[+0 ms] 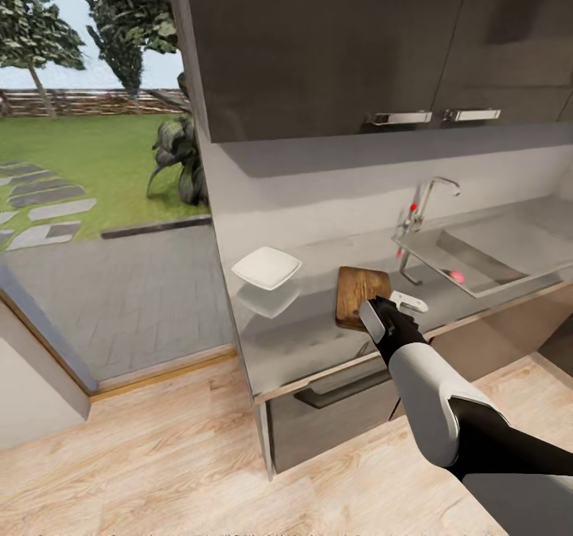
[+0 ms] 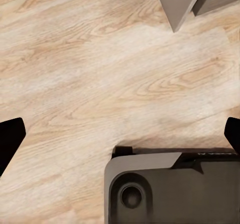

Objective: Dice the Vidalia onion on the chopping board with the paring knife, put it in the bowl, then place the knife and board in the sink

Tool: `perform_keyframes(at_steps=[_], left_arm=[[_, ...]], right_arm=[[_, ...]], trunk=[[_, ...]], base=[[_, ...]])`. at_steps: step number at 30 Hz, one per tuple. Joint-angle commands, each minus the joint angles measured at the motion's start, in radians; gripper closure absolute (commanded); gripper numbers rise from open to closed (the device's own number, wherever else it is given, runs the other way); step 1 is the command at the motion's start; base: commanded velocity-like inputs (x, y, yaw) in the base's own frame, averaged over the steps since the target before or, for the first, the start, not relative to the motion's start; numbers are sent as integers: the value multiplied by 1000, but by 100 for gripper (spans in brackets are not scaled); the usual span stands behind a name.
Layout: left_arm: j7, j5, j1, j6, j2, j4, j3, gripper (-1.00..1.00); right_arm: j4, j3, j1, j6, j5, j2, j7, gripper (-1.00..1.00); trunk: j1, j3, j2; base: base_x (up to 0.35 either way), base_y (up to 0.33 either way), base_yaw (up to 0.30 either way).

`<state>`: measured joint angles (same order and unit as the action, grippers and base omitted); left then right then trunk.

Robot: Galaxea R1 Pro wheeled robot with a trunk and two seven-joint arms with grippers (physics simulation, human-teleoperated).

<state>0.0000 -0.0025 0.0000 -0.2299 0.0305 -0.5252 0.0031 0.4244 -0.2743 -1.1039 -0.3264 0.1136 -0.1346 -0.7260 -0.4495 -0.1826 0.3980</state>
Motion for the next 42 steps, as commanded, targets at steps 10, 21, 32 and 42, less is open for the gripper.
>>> perform_keyframes(at_steps=[10,21,32,42], left_arm=[[1,-1,0,-2,0,-1,2,-100],[1,-1,0,-2,0,-1,2,-100],[1,-1,0,-2,-1,-1,1,-100],[1,-1,1,-2,-1,-1,2,-100]], right_arm=[[2,0,-1,-5,4,0,-4,-100],[2,0,-1,-5,4,0,-4,-100],[2,0,-1,-5,4,0,-4,-100],[2,0,-1,-5,4,0,-4,-100]], trunk=[[-1,-15,2],[-1,-29,2],[-1,-44,2],[-1,-57,2]], base=[[91,71,0],[42,23,0],[0,0,0],[42,0,0]])
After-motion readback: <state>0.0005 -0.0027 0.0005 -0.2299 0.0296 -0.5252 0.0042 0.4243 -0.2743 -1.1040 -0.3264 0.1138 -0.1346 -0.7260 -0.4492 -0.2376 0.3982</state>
